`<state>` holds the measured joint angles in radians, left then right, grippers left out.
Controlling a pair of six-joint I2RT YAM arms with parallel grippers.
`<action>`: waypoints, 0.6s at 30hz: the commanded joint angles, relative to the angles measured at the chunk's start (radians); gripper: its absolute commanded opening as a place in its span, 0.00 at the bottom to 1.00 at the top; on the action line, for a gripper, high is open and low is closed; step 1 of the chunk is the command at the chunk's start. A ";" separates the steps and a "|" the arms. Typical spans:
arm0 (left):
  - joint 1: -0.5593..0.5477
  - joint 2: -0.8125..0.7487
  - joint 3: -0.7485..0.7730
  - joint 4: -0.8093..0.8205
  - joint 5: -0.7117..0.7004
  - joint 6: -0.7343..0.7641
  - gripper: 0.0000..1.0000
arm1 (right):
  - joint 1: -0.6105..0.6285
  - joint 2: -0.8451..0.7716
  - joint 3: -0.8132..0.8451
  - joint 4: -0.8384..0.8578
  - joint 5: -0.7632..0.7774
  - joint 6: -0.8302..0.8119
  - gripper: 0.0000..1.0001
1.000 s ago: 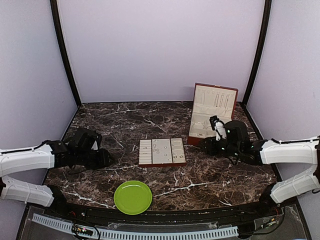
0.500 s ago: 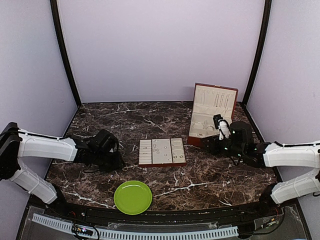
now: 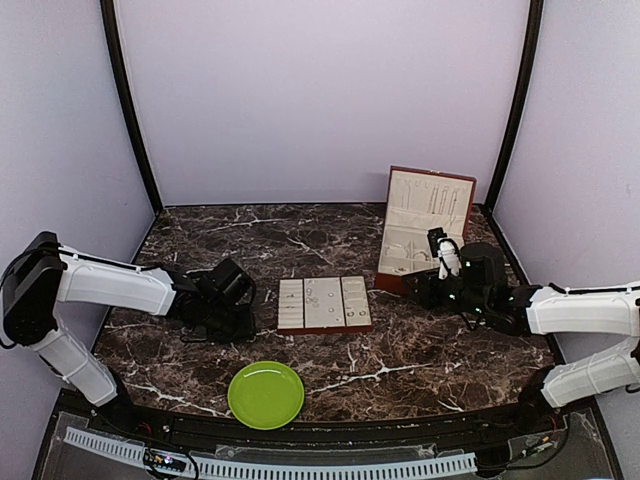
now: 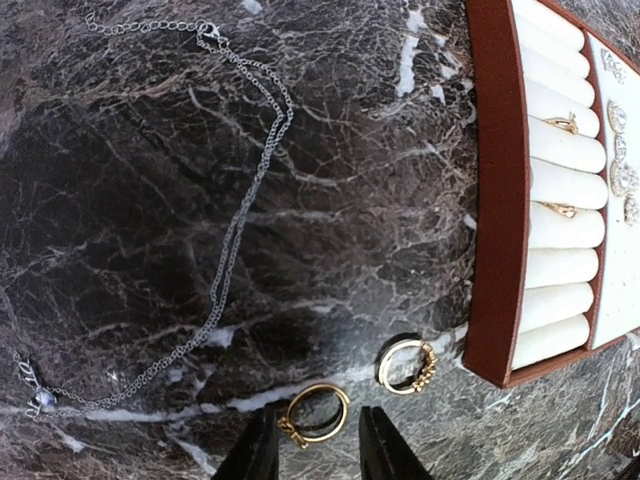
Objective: Organize the mixed jewelry
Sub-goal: Pick up the ring from the center of the board.
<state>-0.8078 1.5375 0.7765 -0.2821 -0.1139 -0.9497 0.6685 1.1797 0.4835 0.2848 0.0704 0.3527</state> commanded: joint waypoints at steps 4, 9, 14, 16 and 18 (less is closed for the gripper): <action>-0.011 0.026 0.023 -0.071 -0.048 -0.025 0.26 | -0.006 -0.003 -0.012 0.030 0.029 -0.006 0.43; -0.014 0.024 0.020 -0.068 -0.053 -0.032 0.22 | -0.006 0.001 -0.010 0.028 0.030 -0.004 0.43; -0.017 0.035 0.023 -0.059 -0.043 -0.031 0.18 | -0.006 0.003 -0.010 0.027 0.037 -0.004 0.43; -0.020 0.041 0.026 -0.058 -0.039 -0.029 0.17 | -0.006 0.003 -0.010 0.026 0.040 -0.004 0.43; -0.022 0.043 0.027 -0.061 -0.040 -0.029 0.16 | -0.005 0.003 -0.010 0.026 0.042 -0.003 0.43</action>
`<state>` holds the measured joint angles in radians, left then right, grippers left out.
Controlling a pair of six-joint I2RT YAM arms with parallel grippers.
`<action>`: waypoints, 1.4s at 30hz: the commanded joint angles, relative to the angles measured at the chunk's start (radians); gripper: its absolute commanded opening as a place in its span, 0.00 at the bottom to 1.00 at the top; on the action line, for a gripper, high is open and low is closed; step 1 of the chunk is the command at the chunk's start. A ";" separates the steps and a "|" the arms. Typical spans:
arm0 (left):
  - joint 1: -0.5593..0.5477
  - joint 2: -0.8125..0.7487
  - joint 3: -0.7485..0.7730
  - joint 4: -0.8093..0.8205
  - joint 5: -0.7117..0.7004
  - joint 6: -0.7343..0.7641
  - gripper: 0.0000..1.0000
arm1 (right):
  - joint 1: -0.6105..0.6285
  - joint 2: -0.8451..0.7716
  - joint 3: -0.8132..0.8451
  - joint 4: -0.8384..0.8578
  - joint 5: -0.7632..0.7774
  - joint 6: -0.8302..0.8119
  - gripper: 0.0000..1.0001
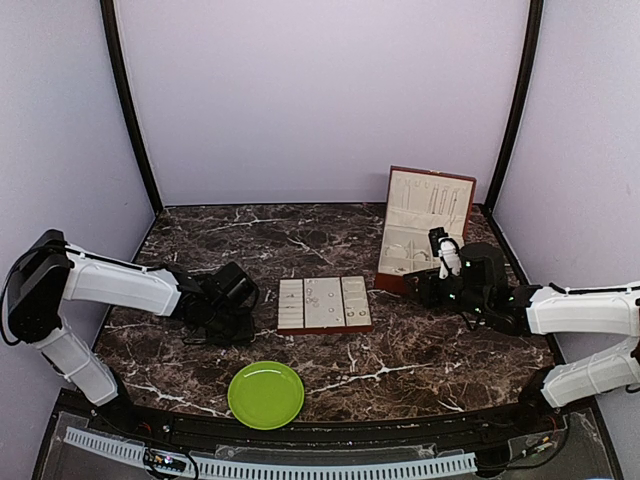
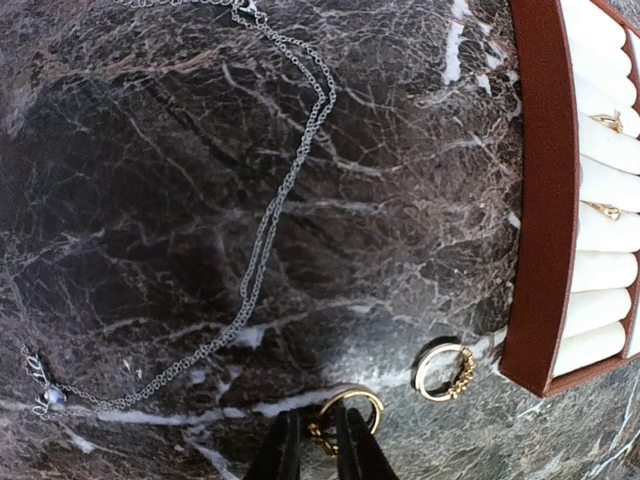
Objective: Organize the mixed jewelry
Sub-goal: Pick up the ring from the center of the board.
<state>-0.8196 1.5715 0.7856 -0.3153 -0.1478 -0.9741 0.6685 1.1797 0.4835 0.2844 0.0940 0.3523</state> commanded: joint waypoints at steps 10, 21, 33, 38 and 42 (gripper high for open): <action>-0.018 0.010 0.037 -0.063 -0.027 0.023 0.04 | -0.006 -0.009 -0.018 0.027 0.030 -0.001 0.43; -0.034 0.000 0.122 -0.170 -0.130 0.120 0.00 | -0.006 -0.001 -0.019 0.033 0.030 -0.002 0.43; -0.073 -0.052 0.232 -0.208 -0.203 0.372 0.00 | -0.005 -0.074 -0.027 0.035 -0.020 0.006 0.42; -0.072 -0.084 0.289 -0.161 -0.177 0.563 0.00 | -0.006 -0.155 -0.016 -0.010 -0.140 0.033 0.42; -0.074 -0.084 0.335 -0.094 -0.128 0.738 0.00 | -0.004 -0.179 0.027 -0.096 -0.246 0.068 0.42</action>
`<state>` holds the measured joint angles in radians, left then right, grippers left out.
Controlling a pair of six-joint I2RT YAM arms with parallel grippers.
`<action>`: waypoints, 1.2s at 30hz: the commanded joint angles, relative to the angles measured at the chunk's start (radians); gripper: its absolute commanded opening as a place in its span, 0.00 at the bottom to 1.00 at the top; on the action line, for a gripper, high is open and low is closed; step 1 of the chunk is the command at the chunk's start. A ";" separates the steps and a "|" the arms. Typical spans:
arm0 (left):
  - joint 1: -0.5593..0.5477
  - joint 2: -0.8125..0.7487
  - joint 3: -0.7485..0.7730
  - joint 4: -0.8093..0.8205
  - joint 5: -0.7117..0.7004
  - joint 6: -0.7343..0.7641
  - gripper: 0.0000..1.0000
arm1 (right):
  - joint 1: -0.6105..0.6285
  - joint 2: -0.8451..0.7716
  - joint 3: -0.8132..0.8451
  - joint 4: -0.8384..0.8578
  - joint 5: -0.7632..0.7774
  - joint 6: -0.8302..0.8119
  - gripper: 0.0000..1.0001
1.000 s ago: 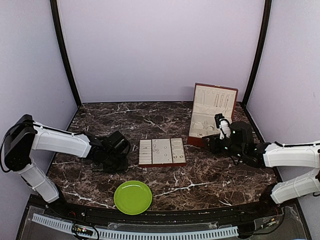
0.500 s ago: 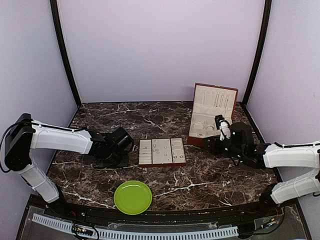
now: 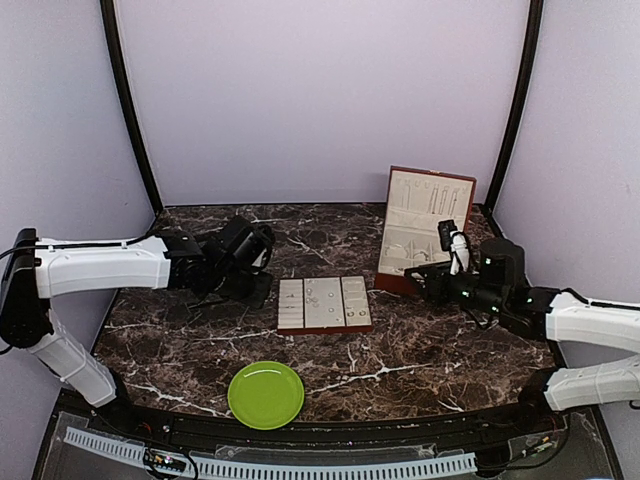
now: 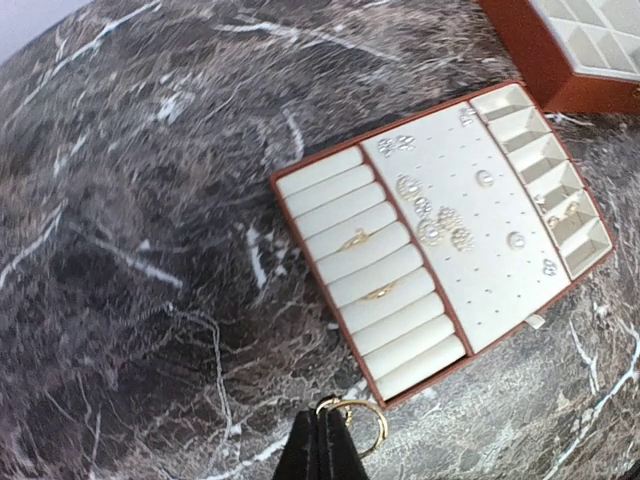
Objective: Organize the mixed jewelry
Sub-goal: Pick up the ring from the center of the board, then pass from the left arm to the right
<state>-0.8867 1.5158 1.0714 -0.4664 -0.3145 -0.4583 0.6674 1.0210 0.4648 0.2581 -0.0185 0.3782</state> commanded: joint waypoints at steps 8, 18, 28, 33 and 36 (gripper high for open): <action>-0.026 -0.034 0.043 0.283 0.234 0.533 0.00 | 0.067 0.034 0.108 -0.075 -0.284 0.192 0.44; -0.067 -0.127 -0.109 0.482 0.309 0.700 0.00 | 0.266 0.246 0.270 -0.087 -0.236 0.306 0.43; -0.180 -0.111 -0.131 0.493 0.268 0.757 0.00 | 0.345 0.390 0.343 -0.022 -0.229 0.374 0.43; -0.205 -0.107 -0.138 0.499 0.266 0.762 0.00 | 0.348 0.411 0.337 0.001 -0.249 0.389 0.43; -0.211 -0.110 -0.145 0.510 0.261 0.763 0.00 | 0.348 0.420 0.334 0.011 -0.257 0.393 0.42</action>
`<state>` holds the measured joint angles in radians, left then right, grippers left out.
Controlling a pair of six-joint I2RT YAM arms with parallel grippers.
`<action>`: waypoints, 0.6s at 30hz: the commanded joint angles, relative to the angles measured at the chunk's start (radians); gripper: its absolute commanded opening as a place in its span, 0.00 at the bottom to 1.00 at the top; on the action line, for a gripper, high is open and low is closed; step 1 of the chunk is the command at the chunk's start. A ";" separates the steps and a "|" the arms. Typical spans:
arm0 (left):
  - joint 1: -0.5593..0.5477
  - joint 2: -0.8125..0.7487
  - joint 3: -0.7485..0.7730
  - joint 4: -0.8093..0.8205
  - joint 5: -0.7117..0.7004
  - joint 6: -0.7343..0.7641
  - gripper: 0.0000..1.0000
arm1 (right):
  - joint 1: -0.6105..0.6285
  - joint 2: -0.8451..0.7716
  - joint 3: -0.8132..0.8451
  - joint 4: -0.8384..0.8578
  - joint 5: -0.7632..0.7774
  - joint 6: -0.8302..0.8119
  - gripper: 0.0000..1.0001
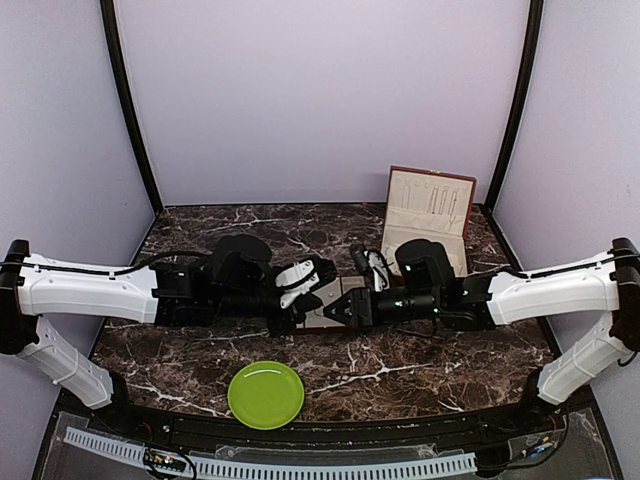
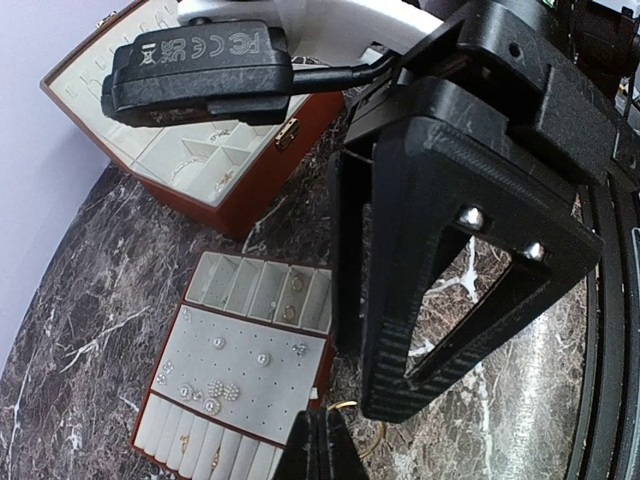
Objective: Organize the mixed jewelry
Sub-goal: Pass from the left arm to the right
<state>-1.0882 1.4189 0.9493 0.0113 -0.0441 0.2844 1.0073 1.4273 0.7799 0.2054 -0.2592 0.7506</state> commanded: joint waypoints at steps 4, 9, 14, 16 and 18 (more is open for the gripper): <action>-0.015 -0.013 -0.027 0.039 -0.012 0.019 0.00 | 0.008 0.024 0.025 0.069 -0.013 0.021 0.40; -0.026 -0.007 -0.027 0.043 -0.020 0.023 0.00 | 0.008 0.022 0.021 0.095 -0.006 0.027 0.38; -0.031 -0.010 -0.032 0.052 -0.032 0.022 0.00 | 0.008 0.034 0.022 0.101 -0.020 0.026 0.30; -0.033 -0.009 -0.033 0.052 -0.038 0.020 0.00 | 0.008 0.036 0.021 0.103 -0.029 0.026 0.28; -0.035 -0.007 -0.032 0.054 -0.043 0.017 0.00 | 0.008 0.038 0.017 0.116 -0.045 0.028 0.27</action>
<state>-1.1114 1.4193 0.9314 0.0368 -0.0731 0.2958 1.0077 1.4544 0.7799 0.2604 -0.2756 0.7765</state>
